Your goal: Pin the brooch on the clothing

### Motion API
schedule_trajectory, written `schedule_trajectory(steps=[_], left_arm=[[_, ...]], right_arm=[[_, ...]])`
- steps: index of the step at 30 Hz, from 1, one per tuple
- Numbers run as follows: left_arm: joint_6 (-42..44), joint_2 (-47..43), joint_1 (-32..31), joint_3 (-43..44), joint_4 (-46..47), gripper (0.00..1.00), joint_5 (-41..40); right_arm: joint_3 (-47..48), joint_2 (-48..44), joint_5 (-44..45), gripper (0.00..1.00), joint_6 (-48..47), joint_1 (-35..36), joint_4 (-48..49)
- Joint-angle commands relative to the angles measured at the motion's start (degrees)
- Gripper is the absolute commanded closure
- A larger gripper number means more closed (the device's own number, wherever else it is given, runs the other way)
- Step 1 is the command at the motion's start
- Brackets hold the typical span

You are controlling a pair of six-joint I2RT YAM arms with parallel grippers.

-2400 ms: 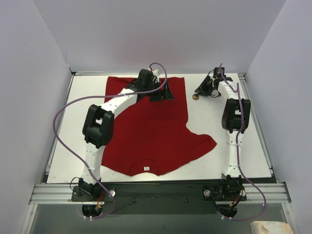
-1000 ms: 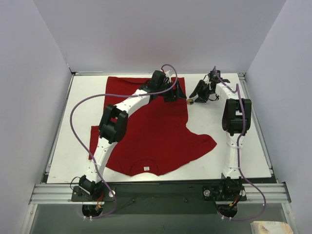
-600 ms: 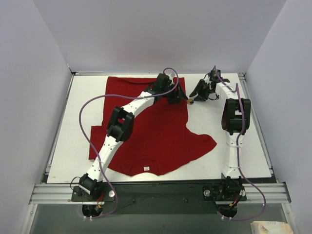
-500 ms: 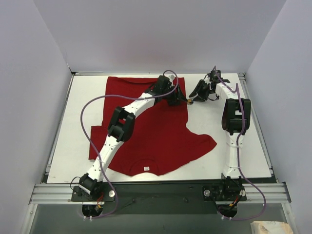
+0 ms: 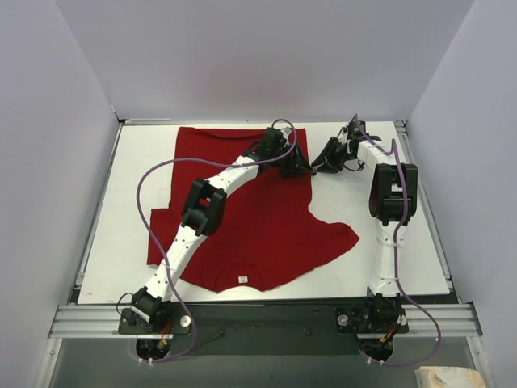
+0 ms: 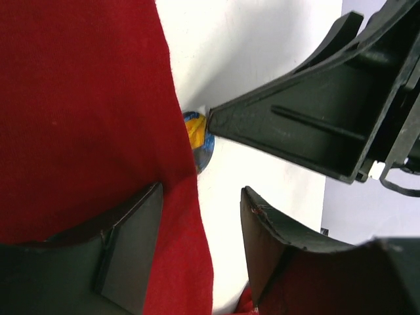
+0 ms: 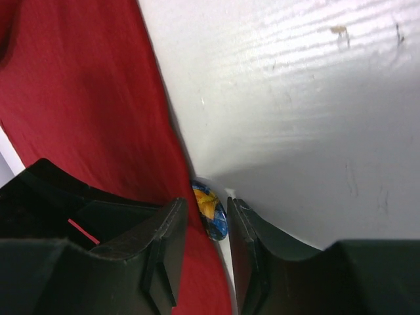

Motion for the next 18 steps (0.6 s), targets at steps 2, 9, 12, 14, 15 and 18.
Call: schedule_trajectory(steps=[2, 9, 12, 14, 15, 18], left_arm=[[-0.15, 1.65, -0.46, 1.84, 0.2, 0.4, -0.07], [0.11, 0.43, -0.28, 0.0, 2.21, 0.49, 1.34], [1.16, -1.68, -0.28, -1.24, 2.92, 0.51, 1.87], [2.21, -3.52, -0.28, -1.59, 2.58, 0.51, 1.61], [3.18, -4.14, -0.2, -2.03, 2.14, 0.51, 0.73], [3.89, -5.38, -0.02, -1.86, 1.52, 0.51, -1.03]], right_arm=[[-4.72, -3.92, -1.37, 0.68, 0.99, 0.06, -1.53], [-7.98, -7.8, 0.81, 0.69, 1.17, -0.03, 0.15], [-8.6, -8.76, 2.31, 0.69, 0.9, -0.38, 0.24], [-8.69, -9.03, 3.01, 0.69, 0.73, -0.47, 0.15], [-8.86, -9.12, 3.1, 0.69, 0.64, -0.64, 0.24], [-8.69, -9.03, 3.28, 0.69, 0.81, -0.73, 0.76]])
